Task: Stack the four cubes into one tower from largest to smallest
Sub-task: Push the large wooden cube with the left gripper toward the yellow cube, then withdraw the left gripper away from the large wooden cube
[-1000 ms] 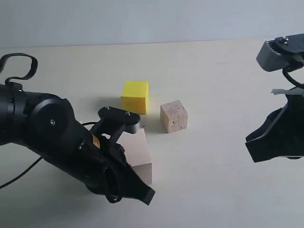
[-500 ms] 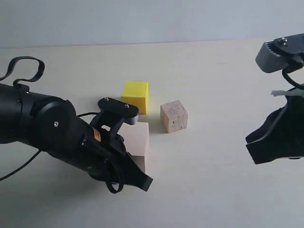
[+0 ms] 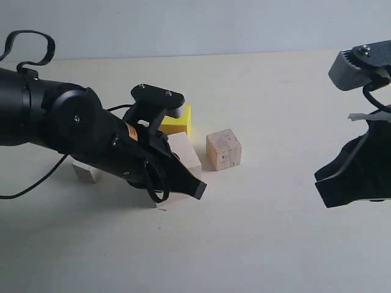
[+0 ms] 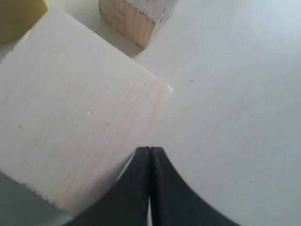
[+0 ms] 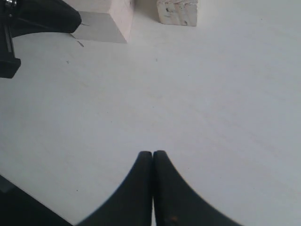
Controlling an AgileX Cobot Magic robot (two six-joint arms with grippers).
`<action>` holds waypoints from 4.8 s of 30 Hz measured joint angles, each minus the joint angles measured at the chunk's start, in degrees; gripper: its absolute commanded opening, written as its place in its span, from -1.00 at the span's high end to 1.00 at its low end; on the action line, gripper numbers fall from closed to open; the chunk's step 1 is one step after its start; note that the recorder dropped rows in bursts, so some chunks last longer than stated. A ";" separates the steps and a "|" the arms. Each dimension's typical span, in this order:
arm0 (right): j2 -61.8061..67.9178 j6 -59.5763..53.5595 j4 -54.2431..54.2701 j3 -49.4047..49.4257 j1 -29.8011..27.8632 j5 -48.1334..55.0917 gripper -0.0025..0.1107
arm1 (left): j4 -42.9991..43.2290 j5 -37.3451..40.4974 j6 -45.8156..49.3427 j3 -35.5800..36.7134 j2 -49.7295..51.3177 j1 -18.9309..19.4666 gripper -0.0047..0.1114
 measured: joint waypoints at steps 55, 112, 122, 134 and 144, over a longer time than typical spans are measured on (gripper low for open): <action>0.00 0.00 0.00 0.00 0.00 -2.17 0.96 | 3.74 0.03 0.00 -1.62 4.49 5.11 0.92; 0.00 0.47 0.00 0.00 0.00 -3.19 0.96 | -3.40 8.10 -0.99 -0.31 -13.93 5.11 0.92; 7.13 2.34 4.86 -3.60 0.00 -9.57 0.96 | 3.73 8.24 -6.74 4.56 -33.61 5.24 0.92; 25.31 5.25 5.30 -28.07 0.00 -7.87 0.96 | 15.10 16.97 -13.68 4.83 -52.63 14.90 0.92; 39.59 10.03 5.30 -43.78 0.00 -1.89 0.96 | 17.41 24.13 -13.90 4.83 -63.77 20.14 0.92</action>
